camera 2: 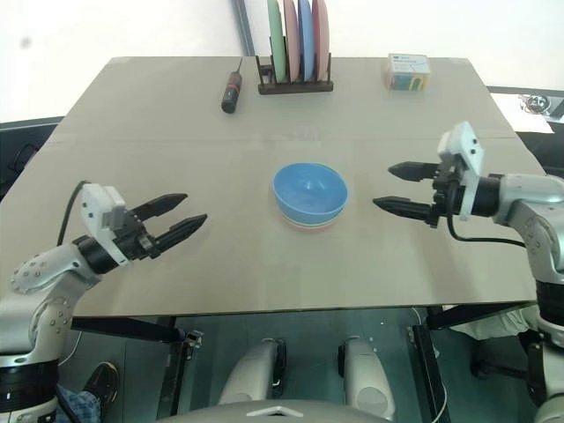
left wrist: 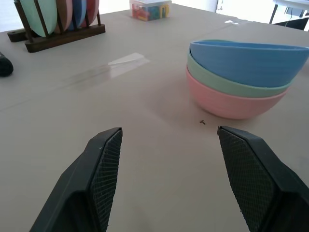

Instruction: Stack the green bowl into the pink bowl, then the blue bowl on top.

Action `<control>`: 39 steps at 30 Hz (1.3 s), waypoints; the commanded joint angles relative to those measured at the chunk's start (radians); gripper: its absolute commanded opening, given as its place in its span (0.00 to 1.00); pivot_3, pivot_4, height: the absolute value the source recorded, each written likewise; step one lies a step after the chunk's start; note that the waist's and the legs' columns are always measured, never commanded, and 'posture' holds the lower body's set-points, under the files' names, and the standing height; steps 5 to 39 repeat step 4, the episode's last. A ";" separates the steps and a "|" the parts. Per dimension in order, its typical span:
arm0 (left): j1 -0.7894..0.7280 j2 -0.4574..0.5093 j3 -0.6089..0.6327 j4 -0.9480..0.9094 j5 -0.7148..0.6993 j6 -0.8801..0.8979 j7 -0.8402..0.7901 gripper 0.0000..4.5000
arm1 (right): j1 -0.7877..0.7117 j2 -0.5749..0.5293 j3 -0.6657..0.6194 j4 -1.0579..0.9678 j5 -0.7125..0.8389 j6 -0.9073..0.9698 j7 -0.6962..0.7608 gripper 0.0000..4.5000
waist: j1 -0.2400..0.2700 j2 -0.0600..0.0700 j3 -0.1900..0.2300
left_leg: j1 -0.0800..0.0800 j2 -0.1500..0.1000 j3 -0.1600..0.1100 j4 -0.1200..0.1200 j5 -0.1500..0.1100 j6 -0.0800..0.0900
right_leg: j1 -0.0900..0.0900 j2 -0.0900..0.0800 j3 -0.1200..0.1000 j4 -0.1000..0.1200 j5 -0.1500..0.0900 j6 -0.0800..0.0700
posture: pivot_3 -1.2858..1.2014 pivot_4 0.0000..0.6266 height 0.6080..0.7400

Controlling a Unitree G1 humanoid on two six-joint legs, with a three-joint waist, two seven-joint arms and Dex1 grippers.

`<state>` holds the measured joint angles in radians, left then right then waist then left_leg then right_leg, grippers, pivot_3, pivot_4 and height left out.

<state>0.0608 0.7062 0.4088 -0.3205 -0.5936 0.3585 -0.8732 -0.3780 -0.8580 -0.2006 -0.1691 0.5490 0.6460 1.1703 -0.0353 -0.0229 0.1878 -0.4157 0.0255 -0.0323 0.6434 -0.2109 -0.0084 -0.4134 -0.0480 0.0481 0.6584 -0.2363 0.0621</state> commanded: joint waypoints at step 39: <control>0.070 0.015 0.118 -0.047 -0.017 -0.051 -0.023 0.74 | 0.072 -0.013 -0.126 0.064 0.016 -0.196 0.075 0.89 | -0.001 0.000 0.000 | 0.001 0.000 0.000 0.000 0.000 0.000 | 0.000 0.000 0.000 0.000 -0.002 0.003 | 0.52 0.24 1.00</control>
